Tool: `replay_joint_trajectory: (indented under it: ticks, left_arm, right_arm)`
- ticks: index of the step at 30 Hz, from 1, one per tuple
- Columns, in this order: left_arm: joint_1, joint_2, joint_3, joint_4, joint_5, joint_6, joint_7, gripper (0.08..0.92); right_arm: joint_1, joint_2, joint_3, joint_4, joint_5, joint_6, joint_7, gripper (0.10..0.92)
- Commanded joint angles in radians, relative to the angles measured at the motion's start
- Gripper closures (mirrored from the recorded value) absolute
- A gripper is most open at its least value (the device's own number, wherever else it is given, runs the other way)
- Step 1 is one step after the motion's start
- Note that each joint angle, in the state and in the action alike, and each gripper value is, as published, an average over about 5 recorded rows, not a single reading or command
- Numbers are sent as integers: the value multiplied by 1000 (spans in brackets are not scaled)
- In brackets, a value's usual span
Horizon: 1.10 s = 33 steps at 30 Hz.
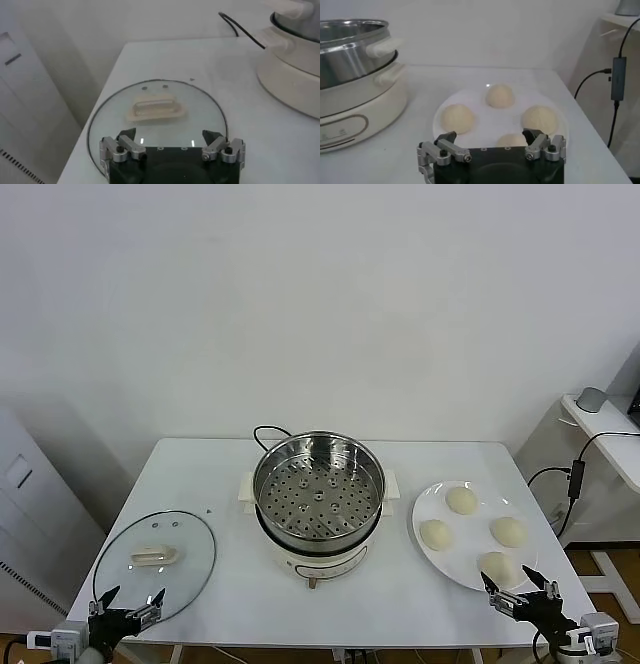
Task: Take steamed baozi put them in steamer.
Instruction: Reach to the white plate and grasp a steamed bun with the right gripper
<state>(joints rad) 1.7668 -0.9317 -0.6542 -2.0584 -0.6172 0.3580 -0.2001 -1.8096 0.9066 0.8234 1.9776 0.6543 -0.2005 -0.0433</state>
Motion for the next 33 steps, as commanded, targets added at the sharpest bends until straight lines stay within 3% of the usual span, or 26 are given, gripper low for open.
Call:
replay_joint_trajectory:
  ticks: [1, 8, 24, 33]
  left_arm:
    - [3, -2, 2, -2, 2, 2, -1, 177]
    - [2, -5, -2, -6, -5, 3, 1, 177]
    - [-55, 7, 11, 1, 8, 90, 22, 177]
    - [-91, 13, 23, 13, 35, 108, 35, 177]
  right_arm:
    - [1, 0, 1, 1, -8, 0, 1, 203]
    - [23, -10, 13, -6, -80, 8, -19, 203]
    - [382, -227, -74, -220, -845, 117, -103, 203]
    - [592, -361, -160, -370, -883, 143, -366, 203]
